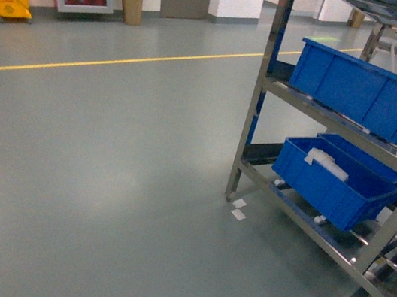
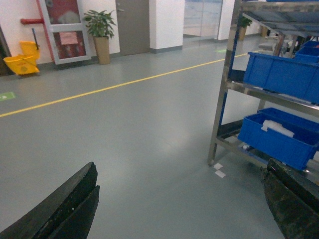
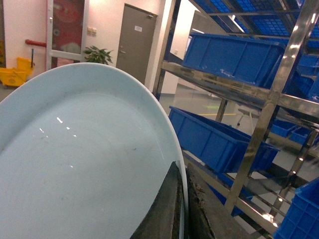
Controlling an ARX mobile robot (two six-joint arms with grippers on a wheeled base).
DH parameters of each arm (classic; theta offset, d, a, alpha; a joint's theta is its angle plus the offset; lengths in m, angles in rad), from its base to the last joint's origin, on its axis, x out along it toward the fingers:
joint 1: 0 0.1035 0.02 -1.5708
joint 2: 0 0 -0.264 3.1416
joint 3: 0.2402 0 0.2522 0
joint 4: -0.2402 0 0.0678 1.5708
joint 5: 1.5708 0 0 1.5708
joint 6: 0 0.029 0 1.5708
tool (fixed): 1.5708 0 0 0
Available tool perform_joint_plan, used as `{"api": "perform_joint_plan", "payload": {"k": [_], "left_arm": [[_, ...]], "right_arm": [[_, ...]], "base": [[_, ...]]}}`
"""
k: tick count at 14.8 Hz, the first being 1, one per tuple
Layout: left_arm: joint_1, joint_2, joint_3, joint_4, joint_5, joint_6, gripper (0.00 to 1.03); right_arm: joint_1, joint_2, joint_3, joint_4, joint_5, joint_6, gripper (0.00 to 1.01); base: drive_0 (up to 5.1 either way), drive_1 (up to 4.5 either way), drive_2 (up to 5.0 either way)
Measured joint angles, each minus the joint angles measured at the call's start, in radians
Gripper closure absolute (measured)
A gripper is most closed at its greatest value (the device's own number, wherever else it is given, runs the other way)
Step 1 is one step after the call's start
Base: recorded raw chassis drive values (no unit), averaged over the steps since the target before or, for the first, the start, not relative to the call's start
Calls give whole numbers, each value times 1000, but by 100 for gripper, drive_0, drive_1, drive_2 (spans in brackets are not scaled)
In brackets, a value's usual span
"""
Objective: Place blue tray on left shelf second layer neatly
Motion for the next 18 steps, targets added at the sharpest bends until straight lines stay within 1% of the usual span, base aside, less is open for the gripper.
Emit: {"api": "perform_joint_plan", "payload": {"k": [4, 5, 18], "left_arm": [[0, 0, 0, -2, -1, 0, 5], [0, 0, 0, -2, -1, 0, 5], [0, 0, 0, -2, 0, 0, 5]], "right_arm": [[0, 0, 0, -3, 0, 0, 99], [0, 0, 0, 1, 0, 0, 99], [0, 0, 0, -2, 0, 0, 99]], "base": [[-150, 283, -582], [-146, -12, -279], [-152, -152, -152]]}}
